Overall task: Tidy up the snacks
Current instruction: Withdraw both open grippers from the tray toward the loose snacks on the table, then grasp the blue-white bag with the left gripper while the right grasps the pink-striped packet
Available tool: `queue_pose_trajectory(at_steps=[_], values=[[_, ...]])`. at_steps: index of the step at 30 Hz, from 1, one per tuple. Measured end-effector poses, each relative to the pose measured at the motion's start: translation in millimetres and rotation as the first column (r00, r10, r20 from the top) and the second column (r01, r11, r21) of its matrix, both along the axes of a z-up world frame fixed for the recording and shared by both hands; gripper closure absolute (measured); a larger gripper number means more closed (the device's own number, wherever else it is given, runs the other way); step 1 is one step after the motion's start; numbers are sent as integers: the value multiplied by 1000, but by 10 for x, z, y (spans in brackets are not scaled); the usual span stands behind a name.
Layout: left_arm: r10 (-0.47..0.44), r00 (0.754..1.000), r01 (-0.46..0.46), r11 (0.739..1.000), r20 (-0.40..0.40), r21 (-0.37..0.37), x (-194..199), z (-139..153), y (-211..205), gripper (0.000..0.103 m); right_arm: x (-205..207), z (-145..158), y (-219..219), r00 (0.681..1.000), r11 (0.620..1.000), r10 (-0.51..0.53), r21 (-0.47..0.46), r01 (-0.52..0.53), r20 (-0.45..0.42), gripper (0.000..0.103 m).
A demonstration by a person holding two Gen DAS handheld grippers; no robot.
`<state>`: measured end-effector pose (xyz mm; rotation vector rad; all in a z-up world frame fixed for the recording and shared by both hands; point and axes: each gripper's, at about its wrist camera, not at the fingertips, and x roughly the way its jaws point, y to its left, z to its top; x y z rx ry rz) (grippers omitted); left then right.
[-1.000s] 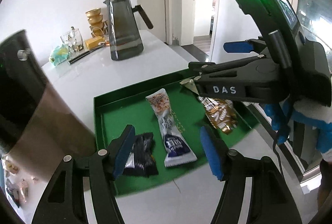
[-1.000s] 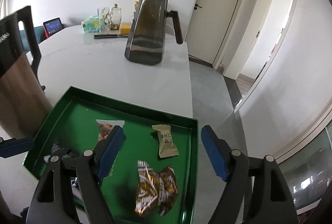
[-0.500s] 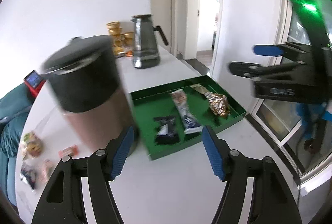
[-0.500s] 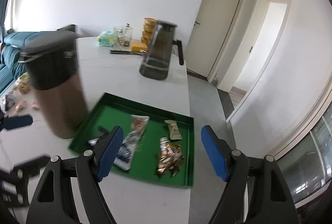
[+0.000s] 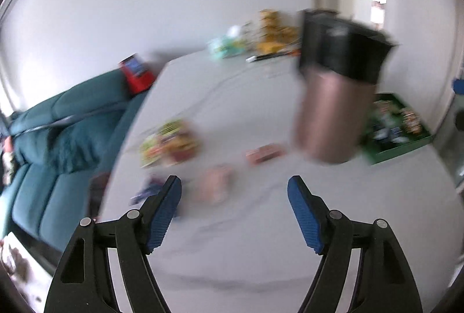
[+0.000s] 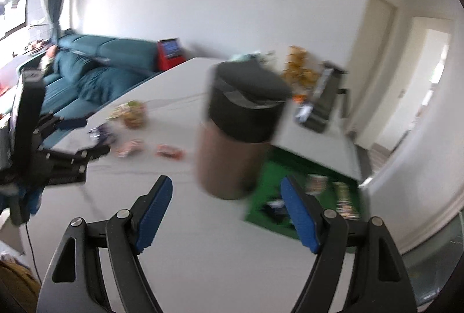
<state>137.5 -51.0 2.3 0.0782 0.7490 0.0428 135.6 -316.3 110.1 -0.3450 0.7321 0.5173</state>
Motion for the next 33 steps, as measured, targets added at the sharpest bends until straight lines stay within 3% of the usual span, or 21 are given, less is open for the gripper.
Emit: queue_pose_trajectory(at_steps=[6,12,21,33], values=[[71,997,-69,997,-38,34,29,-283,790,32,87,-533,790,989,998,48,47,-42,-137,0],[-5,997,8,999,-77,43,194,-537,1113,32,323,-1062,1376,963,996,24,94,1,-267,0],[-139,984,146,988,-111,55,529,-732,1205,32,728,-1540,1924,932,993,-46,84,81,-359,0],[-202,964,212,976,-173,44,761,-977,1085,32,1025,-1787,2103,900,986,-133,41,164,-415,0]])
